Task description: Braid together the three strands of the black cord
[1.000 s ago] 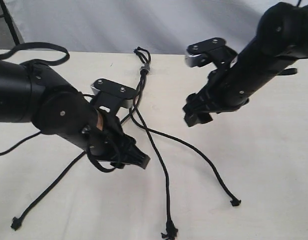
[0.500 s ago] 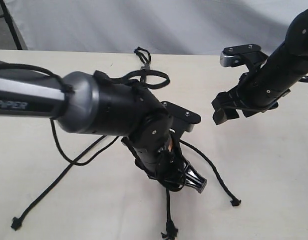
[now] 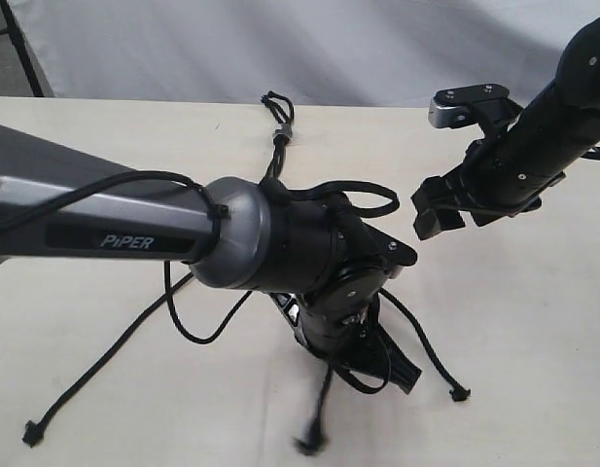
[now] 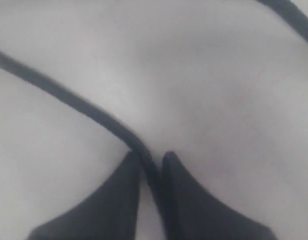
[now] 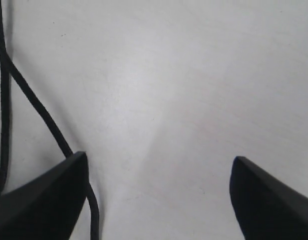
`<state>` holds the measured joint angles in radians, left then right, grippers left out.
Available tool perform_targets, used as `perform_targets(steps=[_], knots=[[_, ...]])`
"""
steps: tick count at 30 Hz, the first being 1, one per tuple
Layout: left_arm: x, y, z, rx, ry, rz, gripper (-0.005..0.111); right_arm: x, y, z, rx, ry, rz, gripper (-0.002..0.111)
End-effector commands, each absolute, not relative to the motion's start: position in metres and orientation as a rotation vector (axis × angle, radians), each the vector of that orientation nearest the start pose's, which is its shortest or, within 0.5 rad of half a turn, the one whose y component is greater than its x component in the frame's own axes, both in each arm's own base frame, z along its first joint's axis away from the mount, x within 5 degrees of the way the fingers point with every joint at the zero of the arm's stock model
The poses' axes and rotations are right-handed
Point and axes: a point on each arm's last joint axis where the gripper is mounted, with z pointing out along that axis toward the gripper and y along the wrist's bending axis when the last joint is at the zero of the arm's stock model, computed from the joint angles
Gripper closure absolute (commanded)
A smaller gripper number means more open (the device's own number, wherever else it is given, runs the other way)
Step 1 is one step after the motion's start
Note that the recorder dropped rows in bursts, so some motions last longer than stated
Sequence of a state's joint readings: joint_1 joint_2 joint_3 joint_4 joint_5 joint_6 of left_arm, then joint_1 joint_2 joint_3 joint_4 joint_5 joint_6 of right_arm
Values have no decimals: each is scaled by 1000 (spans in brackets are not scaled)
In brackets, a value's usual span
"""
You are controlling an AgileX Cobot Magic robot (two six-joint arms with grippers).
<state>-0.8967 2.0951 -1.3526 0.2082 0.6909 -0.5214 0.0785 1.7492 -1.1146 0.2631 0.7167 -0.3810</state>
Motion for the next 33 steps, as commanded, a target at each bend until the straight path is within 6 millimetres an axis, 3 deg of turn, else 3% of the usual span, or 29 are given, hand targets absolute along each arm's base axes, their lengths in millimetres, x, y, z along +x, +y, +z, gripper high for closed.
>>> perform_targets(steps=[1, 3, 7, 11, 15, 20, 24, 29, 33], knots=[[256, -306, 105, 844, 2848, 27, 106, 341, 40, 198, -388, 2765, 215, 35], [257, -304, 107, 877, 2837, 42, 107, 341, 40, 197, -389, 2767, 216, 35], [264, -292, 131, 922, 2802, 90, 107, 341, 40, 197, -384, 2768, 216, 35], [278, -263, 172, 869, 2769, 196, 107, 341, 40, 198, -382, 2764, 215, 35], [294, -226, 192, 865, 2733, 356, 107, 342, 40, 198, -380, 2758, 212, 35], [311, -171, 170, 858, 2731, 501, 107, 342, 40, 198, -383, 2757, 212, 35], [317, -138, 143, 798, 2720, 399, 107, 342, 40, 198, -383, 2757, 212, 35], [309, -122, 116, 794, 2651, 212, 107, 342, 40, 198, -383, 2757, 212, 35], [298, -118, 107, 813, 2681, 208, 107, 342, 40, 198, -395, 2755, 209, 35]])
